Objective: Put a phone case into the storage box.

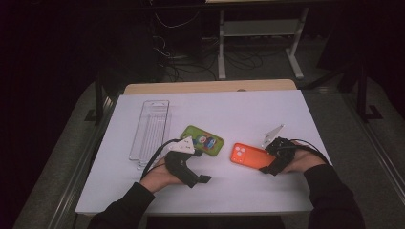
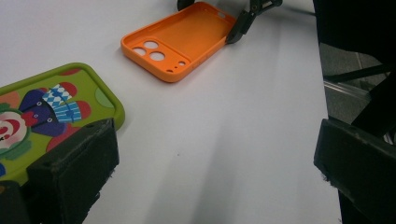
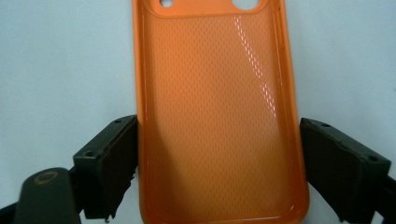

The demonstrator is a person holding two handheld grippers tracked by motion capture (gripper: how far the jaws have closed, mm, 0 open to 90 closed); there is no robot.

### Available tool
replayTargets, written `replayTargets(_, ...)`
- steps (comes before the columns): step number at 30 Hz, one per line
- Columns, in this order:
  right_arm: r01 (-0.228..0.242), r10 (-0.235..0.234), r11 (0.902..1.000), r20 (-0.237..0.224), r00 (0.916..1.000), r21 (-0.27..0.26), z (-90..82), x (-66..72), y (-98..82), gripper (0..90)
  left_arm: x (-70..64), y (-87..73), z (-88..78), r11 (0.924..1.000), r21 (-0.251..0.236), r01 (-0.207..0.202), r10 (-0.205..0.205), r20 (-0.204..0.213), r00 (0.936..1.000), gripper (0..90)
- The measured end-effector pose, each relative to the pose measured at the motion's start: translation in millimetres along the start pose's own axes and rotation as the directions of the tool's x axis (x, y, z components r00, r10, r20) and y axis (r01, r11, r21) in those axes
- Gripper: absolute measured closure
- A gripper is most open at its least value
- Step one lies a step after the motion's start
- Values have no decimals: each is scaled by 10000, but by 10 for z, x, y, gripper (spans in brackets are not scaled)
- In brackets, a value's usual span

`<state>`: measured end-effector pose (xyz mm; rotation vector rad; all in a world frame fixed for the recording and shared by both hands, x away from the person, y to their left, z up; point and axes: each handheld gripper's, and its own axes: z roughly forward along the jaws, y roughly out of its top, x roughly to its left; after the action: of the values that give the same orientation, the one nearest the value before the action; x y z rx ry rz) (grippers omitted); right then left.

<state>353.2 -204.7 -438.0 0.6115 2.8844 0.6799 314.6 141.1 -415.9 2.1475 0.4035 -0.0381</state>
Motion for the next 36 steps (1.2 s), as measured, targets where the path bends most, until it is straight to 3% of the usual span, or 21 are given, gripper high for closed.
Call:
replayTargets(8,-509,512,9973,55,9987,-524,-112,-41,-3,147,-17,53,-17,9999,-110,7,-6,54,10000,0)
replayTargets(18,-535,556,9922,153,9983,-1130,-289,-49,48,152,19,194,-130,9996,-146,-243,242,-31,9997,0)
replayTargets(19,-750,763,9912,78,9971,-1089,-306,-35,56,152,23,204,-139,9995,-121,-299,298,-36,9995,0)
replayTargets(27,-631,637,9880,-4,9980,-1406,-411,-3,131,153,58,295,-171,9988,-98,-470,469,-99,9989,0)
replayTargets(36,-127,95,9825,-185,9998,-1860,-525,56,287,153,158,474,-230,9933,364,-1093,1097,-69,9939,0)
